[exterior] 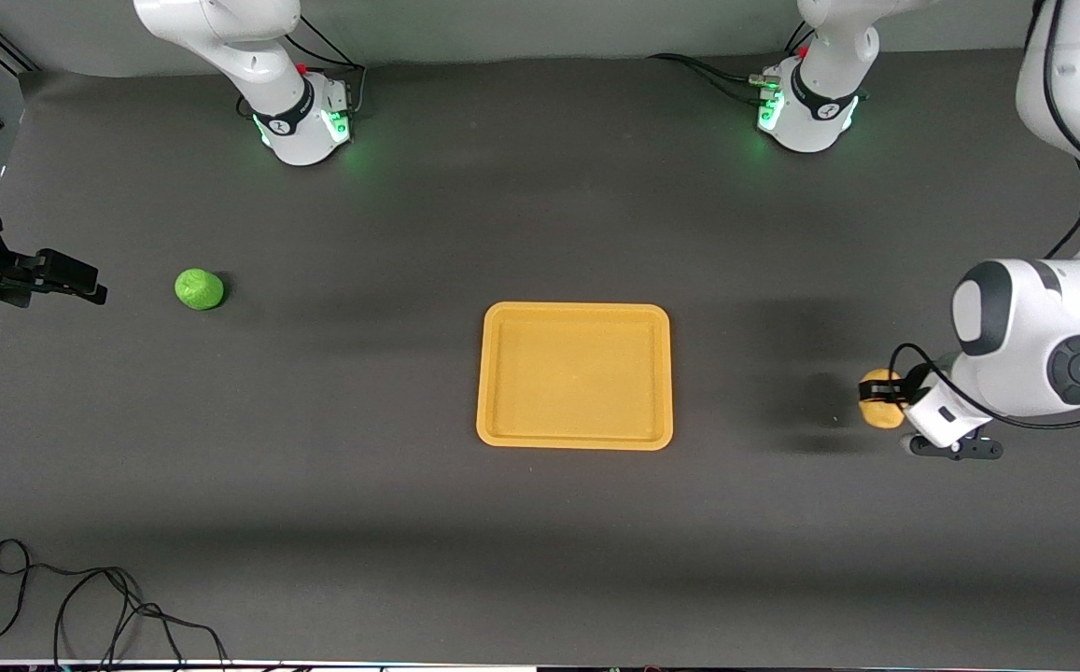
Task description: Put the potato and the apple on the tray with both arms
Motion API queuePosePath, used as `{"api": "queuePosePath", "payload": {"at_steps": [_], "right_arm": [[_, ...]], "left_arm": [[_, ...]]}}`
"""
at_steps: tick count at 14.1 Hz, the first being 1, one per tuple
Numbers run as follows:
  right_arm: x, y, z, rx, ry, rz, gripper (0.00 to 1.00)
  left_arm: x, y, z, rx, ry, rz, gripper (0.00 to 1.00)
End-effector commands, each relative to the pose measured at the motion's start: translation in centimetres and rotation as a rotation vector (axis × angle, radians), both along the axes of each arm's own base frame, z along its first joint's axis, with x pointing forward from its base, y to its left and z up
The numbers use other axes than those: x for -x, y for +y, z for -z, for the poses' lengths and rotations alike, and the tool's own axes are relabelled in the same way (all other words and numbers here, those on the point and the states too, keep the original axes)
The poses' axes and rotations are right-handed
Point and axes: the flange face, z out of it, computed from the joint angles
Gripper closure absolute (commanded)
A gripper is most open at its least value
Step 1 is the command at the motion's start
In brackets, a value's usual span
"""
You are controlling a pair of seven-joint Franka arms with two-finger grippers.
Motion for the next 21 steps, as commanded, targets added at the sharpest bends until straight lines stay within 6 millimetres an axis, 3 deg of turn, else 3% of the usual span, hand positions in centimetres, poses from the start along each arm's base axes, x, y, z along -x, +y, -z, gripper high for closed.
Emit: {"api": "queuePosePath", "payload": {"at_steps": [1, 3, 5, 8, 11, 13, 15, 16, 18, 19, 21], "right_arm": [[-0.4, -0.1, -0.4, -0.016, -0.014, 0.007, 0.0], [-0.4, -0.2, -0.3, -0.016, -0.017, 0.005, 0.0], [-0.5, -0.2, -0.2, -0.018, -0.022, -0.014, 0.0], [0.1, -1.1, 0.0, -0.019, -0.019, -0.017, 0.0], [2.9, -5.9, 0.9, -0.031, -0.043, -0.071, 0.0], [6.9, -8.8, 1.5, -0.049, -0.069, -0.075, 0.0], [12.0, -9.2, 2.2, -0.063, -0.086, -0.083, 0.0], [14.3, -9.4, 2.4, -0.034, -0.09, -0.094, 0.0], [18.2, -10.5, 3.6, -0.009, -0.084, -0.095, 0.0], [19.6, -11.4, 4.3, -0.012, -0.077, -0.088, 0.0], [21.5, -13.2, 5.5, -0.012, -0.057, -0.103, 0.0]], "left_arm": [[1.1, -13.8, -2.0, -0.021, -0.029, -0.109, 0.97], [1.7, -21.1, -1.9, 0.004, -0.068, -0.162, 0.97], [4.0, -27.0, 0.2, 0.005, -0.052, -0.16, 0.97], [5.8, -30.7, 4.3, 0.018, -0.033, -0.137, 0.98], [6.7, -32.3, 6.3, 0.027, -0.032, -0.135, 0.97], [7.2, -33.1, 6.3, 0.026, -0.031, -0.121, 0.95], [7.2, -33.1, 6.5, 0.026, -0.029, -0.115, 0.91], [7.3, -33.1, 6.9, 0.024, -0.023, -0.112, 0.81], [7.3, -33.1, 6.8, 0.025, -0.025, -0.106, 0.37], [7.2, -33.1, 6.7, 0.023, -0.03, -0.099, 0.23], [7.2, -32.8, 6.8, 0.008, -0.037, -0.085, 0.18]]}}
